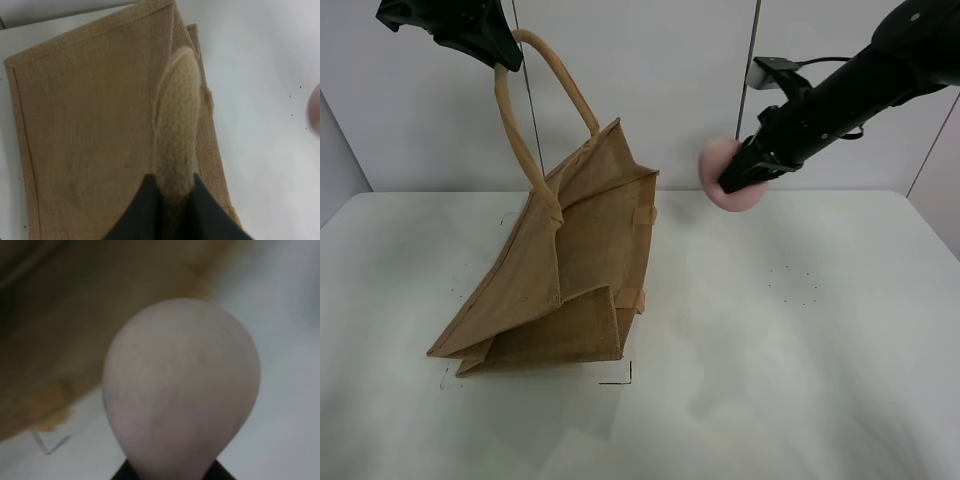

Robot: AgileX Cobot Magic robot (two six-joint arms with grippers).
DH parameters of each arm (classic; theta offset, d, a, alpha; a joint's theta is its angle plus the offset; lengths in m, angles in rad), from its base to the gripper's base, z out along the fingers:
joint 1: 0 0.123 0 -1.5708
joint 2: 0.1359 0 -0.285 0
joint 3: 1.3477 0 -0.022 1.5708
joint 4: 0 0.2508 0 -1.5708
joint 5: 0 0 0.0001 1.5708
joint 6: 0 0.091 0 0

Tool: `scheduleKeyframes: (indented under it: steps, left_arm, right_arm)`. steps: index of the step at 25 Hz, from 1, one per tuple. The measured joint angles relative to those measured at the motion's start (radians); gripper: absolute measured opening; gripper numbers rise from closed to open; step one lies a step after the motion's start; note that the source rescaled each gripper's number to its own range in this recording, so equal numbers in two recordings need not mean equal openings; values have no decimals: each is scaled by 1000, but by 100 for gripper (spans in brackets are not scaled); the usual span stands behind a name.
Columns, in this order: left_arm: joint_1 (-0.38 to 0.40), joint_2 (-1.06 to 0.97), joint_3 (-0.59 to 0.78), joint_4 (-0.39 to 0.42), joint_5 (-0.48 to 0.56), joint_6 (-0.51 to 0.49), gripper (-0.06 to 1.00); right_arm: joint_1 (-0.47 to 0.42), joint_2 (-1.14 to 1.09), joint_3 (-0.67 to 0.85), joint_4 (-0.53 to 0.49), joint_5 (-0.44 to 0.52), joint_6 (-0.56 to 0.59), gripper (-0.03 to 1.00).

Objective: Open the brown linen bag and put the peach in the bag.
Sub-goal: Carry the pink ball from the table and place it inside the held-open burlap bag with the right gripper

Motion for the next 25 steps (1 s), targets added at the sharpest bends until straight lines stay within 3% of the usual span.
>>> scheduleKeyframes:
  steps: [4, 15, 21, 25]
  left_arm:
    - [0, 0, 0, 0, 0, 0, 0]
    - [0, 0, 0, 0, 0, 3, 0]
    - [0, -2, 0, 0, 0, 3, 0]
    - [0, -5, 0, 0, 0, 3, 0]
  right_arm:
    - [95, 28, 0, 78, -36, -148, 0]
    - [274, 209, 0, 289, -325, -433, 0]
    - [341, 296, 1, 343, -567, -471, 0]
    - [360, 319, 2, 411, -615, -551, 0]
